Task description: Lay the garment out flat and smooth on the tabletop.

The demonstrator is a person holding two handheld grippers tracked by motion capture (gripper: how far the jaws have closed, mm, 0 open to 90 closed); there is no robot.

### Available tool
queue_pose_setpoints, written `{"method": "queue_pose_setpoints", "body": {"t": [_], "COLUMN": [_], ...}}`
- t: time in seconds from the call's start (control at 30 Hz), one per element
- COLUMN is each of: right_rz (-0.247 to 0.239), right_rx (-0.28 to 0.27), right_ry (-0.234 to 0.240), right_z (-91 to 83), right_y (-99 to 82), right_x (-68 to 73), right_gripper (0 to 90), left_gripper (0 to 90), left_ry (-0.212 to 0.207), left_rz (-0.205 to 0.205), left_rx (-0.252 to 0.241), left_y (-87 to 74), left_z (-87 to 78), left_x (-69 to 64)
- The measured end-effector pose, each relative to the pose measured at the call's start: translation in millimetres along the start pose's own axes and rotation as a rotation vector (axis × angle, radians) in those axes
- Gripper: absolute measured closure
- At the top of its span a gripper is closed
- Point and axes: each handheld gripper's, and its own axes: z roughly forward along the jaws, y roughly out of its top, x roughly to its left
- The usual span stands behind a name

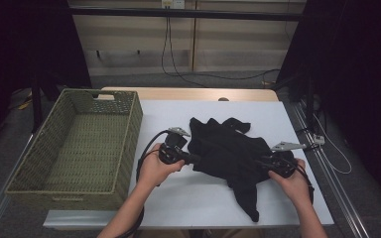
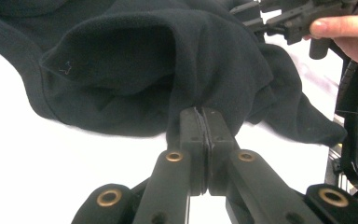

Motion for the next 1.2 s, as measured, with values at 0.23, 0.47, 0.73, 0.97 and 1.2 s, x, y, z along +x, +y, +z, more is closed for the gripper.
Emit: {"method": "queue_pose_setpoints", "body": {"t": [0.23,0.47,0.73,0.97,1.2], "right_rz": [0.000,-0.003,-0.007,0.028,0.079], "right_rx": [-0.007,0.009,0.011,0.002,-0.029], "right_ry": [0.024,-0.023,0.008,0.087,-0.051], "right_z": [-6.0,-15.1,-10.6,-10.8,-10.4], "right_y": [-2.9,-10.6,-18.1,-16.1,-6.9], "right_x": [10.7,12.6,20.6,9.4,-18.9], "right_gripper": [44.8,39.0,48.4,86.1,89.6], "left_gripper": [88.9,88.9,88.9,88.9,89.0], "left_ry": [-0.012,-0.018,-0.016,-0.014,0.003], "left_rz": [0.002,0.012,0.019,0.006,-0.015], "left_rx": [-0.030,-0.042,-0.022,-0.021,-0.047], "left_y": [7.6,16.8,20.4,17.2,11.3], "left_z": [-5.2,-6.0,1.1,-4.5,-22.4], "left_x": [0.7,2.3,0.3,3.3,6.5]}}
